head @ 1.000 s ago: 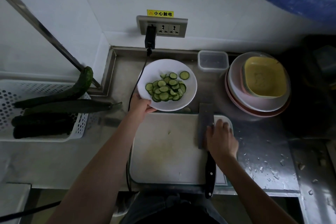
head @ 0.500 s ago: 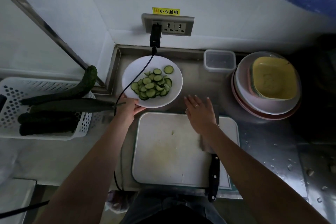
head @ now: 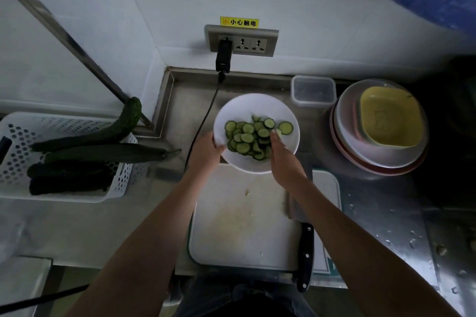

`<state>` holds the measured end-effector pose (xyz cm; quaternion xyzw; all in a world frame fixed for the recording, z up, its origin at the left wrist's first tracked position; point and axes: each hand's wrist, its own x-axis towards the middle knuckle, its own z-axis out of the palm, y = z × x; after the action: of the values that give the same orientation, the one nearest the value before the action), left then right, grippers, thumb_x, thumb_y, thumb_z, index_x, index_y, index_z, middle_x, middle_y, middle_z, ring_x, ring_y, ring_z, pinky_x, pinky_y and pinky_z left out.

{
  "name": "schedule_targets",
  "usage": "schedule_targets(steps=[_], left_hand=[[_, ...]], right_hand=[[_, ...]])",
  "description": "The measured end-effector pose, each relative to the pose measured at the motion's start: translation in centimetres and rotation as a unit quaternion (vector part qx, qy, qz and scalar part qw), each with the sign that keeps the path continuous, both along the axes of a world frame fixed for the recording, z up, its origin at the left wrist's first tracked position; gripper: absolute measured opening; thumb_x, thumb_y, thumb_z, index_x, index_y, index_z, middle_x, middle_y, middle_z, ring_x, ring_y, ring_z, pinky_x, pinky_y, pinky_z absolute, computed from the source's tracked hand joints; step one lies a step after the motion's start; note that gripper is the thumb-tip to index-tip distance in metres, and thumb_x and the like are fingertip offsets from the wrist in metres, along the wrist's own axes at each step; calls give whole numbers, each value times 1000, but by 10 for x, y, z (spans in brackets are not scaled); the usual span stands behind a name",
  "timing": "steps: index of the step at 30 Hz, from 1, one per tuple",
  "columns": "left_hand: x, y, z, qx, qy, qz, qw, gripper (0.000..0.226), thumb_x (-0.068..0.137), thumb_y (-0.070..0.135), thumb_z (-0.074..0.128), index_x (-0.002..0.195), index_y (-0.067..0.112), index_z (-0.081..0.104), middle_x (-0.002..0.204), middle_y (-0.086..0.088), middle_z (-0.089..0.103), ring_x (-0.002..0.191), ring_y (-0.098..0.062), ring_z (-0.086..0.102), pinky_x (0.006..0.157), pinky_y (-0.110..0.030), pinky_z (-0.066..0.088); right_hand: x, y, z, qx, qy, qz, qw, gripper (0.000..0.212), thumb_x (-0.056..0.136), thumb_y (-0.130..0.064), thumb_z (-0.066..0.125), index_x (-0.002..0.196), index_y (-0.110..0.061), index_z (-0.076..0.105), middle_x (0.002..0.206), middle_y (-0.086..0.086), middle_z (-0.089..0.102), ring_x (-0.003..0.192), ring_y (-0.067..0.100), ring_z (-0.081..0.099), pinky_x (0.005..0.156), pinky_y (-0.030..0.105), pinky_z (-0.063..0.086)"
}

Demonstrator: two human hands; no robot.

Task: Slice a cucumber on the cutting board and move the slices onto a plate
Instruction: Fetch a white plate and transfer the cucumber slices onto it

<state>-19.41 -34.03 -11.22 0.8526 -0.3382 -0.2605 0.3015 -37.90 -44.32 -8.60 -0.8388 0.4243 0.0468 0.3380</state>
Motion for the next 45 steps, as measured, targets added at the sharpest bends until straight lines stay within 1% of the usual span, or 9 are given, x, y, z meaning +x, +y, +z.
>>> schedule_targets(steps=[6,9,12,23,28,34,41,43,45], left_hand=[[0,-6,-8,2,158,132,979,20,92,16,57,101,-2,58,88,-18,67,61,-22,68,41,-23,51],[2,-9,-8,-37,224,219,949,23,92,9,55,100,-12,59,83,-23,66,58,-24,64,45,-23,52],[-1,-9,-3,-47,190,179,964,12,82,6,64,85,-5,60,68,-13,61,54,-20,58,48,-25,47],[-17,-6,14,4,112,139,984,9,88,3,55,95,-1,59,78,-13,65,49,-10,59,38,-12,44],[-18,-2,19,27,161,173,971,13,88,1,56,99,-5,61,74,-13,65,39,-7,58,36,-13,44],[-24,20,28,10,126,151,980,24,92,23,52,89,2,64,70,-10,69,53,-17,66,53,-33,58],[-66,63,21,44,-36,73,996,17,86,14,57,101,12,64,92,-3,67,86,-22,63,74,-33,51],[-81,77,15,58,-44,58,996,12,83,15,60,94,14,63,90,-4,67,85,-24,63,75,-36,52],[-99,88,9,57,-43,40,997,5,80,12,59,80,17,56,81,-3,64,79,-24,62,68,-37,52]], right_hand=[[-13,-1,0,-42,-47,-212,975,53,97,-12,43,147,-13,26,152,10,33,134,27,38,104,39,38],[-11,1,-1,-12,10,-154,988,53,95,-22,54,144,-14,36,158,5,16,134,27,39,103,37,39],[-1,-5,-1,-18,53,-108,993,56,96,-27,52,146,-15,31,160,4,2,140,26,30,103,39,39],[-15,-14,4,-15,89,-20,996,60,95,-28,52,148,-18,26,160,9,3,147,24,2,116,39,17],[-21,-14,14,6,79,-15,997,54,96,-26,49,147,-20,32,159,6,8,147,21,9,114,36,21],[-47,6,28,-19,-34,-184,982,37,92,-9,47,127,-17,54,119,13,62,108,32,56,85,35,45],[-136,55,22,-70,-100,-299,947,22,93,-5,48,108,-16,59,98,7,65,84,23,60,69,29,43],[-166,65,19,-50,-61,-332,940,6,92,-14,55,98,-14,53,91,10,62,79,28,60,67,36,48],[-180,82,16,11,-12,-305,952,21,90,-35,59,93,-18,47,83,8,62,71,26,64,64,42,55]])
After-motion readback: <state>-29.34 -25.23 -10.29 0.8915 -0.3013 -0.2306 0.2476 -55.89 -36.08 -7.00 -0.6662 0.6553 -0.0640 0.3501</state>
